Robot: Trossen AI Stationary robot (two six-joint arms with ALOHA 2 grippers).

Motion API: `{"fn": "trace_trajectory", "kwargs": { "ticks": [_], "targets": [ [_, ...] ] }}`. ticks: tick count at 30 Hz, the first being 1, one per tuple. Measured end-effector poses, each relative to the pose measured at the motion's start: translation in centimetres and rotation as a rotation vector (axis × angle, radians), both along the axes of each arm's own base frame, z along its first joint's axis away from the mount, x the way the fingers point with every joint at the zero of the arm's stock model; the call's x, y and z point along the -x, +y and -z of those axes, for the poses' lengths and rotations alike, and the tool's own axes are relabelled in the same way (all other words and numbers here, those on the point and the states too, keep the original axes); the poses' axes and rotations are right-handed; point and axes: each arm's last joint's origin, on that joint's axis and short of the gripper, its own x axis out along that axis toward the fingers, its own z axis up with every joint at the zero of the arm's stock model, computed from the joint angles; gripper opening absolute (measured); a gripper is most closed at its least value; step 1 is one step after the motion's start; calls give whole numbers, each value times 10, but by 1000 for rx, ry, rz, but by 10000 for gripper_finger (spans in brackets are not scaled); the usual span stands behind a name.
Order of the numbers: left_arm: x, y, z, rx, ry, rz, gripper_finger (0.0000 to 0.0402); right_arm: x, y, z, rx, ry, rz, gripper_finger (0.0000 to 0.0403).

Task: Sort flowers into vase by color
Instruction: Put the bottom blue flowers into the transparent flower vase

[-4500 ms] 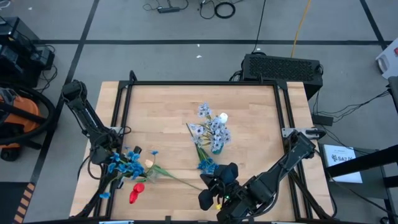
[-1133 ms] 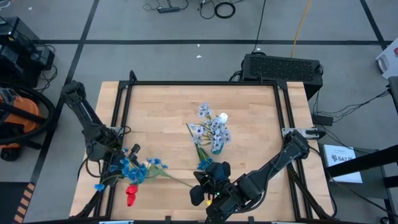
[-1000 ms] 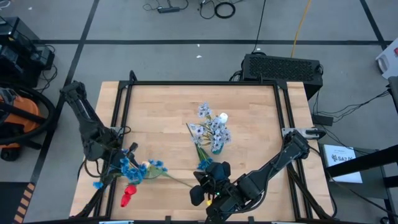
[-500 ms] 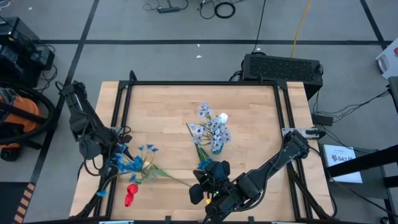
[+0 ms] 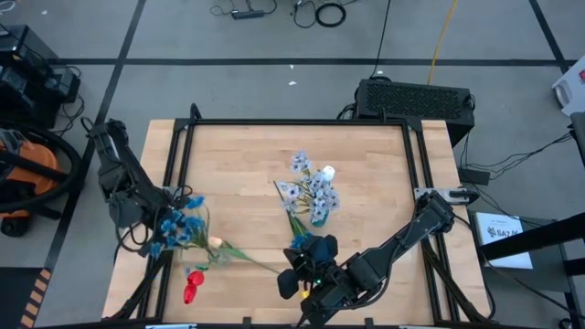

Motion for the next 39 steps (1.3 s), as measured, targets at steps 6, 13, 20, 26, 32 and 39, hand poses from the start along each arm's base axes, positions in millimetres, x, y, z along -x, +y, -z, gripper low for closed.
{"fn": "trace_trajectory", "kwargs": {
  "ticks": [6,13,20,26,32,39],
  "targets": [
    [-10,-17,32,20,3,46,155,-2,-3,0,6,4,3,0],
    [-8,-19,38,77,144,49,154,-4,-7,0,22,12,2,0],
    [-13,-25,23,131,-46,107,151,-7,-11,0,25,12,10,0],
    [-13,-25,21,93,-100,138,84,-8,-11,0,24,11,11,0],
    [-14,-26,21,98,-104,138,37,-8,-11,0,25,11,11,0],
    [-13,-25,23,79,-88,138,34,-8,-11,0,45,23,-3,0]
  ]
}}
